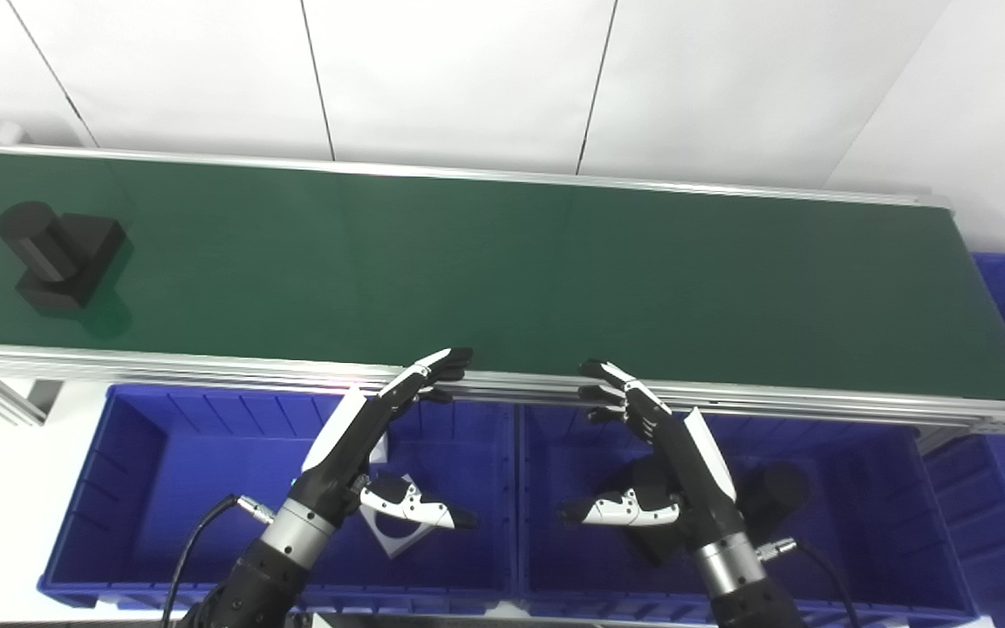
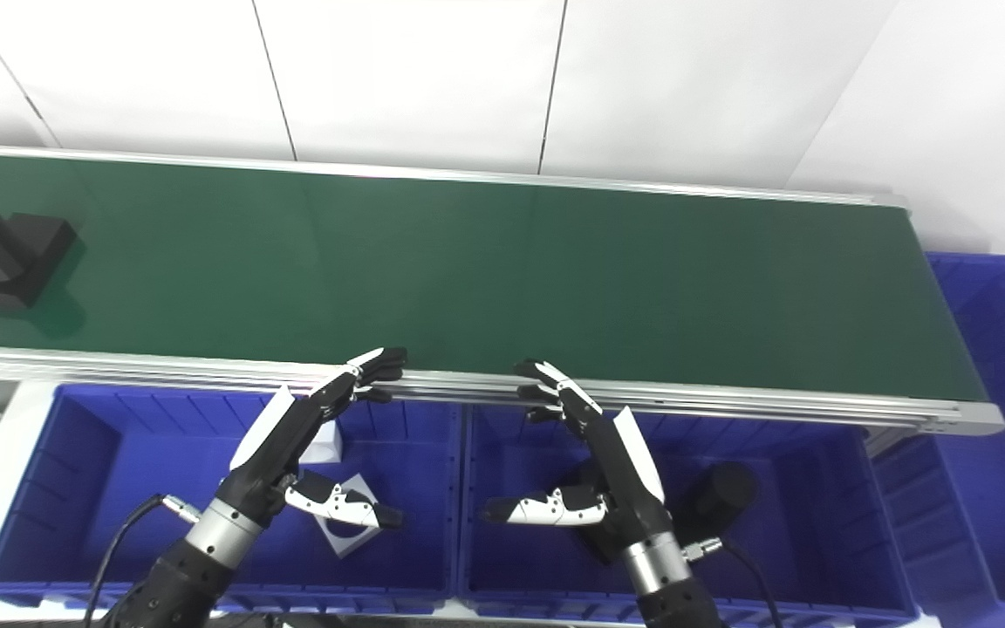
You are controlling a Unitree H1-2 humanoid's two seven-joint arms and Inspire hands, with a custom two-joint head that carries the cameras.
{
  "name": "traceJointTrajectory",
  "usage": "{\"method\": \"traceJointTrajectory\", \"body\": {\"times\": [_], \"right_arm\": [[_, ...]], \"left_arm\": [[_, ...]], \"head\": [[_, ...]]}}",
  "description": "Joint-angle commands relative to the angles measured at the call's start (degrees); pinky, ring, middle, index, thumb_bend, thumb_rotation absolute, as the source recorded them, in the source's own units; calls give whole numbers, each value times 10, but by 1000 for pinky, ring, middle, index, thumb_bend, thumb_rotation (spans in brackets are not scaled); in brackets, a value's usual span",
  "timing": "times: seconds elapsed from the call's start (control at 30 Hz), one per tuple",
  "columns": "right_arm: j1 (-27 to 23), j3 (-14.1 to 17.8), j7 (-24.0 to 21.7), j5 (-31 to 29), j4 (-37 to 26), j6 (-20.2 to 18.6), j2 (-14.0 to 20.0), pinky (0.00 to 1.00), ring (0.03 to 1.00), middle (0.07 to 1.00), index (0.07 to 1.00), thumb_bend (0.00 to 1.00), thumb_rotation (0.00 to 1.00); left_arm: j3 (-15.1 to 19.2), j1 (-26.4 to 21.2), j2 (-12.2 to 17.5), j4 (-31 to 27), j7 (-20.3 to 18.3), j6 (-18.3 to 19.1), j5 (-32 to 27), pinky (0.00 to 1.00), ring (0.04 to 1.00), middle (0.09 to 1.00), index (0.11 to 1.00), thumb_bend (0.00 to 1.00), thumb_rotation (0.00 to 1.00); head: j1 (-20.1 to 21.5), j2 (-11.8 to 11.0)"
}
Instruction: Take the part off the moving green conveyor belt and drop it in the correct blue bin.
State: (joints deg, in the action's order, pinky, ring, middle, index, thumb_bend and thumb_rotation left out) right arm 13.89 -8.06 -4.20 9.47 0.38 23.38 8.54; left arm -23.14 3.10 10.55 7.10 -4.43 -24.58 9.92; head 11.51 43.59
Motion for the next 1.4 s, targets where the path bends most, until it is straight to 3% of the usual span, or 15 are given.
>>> {"method": "traceJointTrajectory", "body": {"times": [0.0,1.2,1.33,1.37], "right_arm": [[-6,0,5,-3,-10,31,-3,682,797,898,830,1000,319],[-5,0,6,-3,-7,33,-3,677,798,897,832,1000,317],[-6,-2,9,-4,-2,35,2,674,795,897,833,1000,318],[-6,-2,10,-5,1,35,6,673,794,897,834,1000,322]], "left_arm": [[3,-12,1,-5,0,-23,-11,757,852,884,879,1000,183],[0,-11,4,-7,8,-23,-3,761,851,885,884,1000,193],[-2,-11,0,-1,12,-23,2,755,851,883,882,1000,186],[-4,-12,-3,2,15,-23,6,752,849,880,879,1000,181]], "head": [[-1,1],[0,-3],[-22,-12],[-51,-18]]}}
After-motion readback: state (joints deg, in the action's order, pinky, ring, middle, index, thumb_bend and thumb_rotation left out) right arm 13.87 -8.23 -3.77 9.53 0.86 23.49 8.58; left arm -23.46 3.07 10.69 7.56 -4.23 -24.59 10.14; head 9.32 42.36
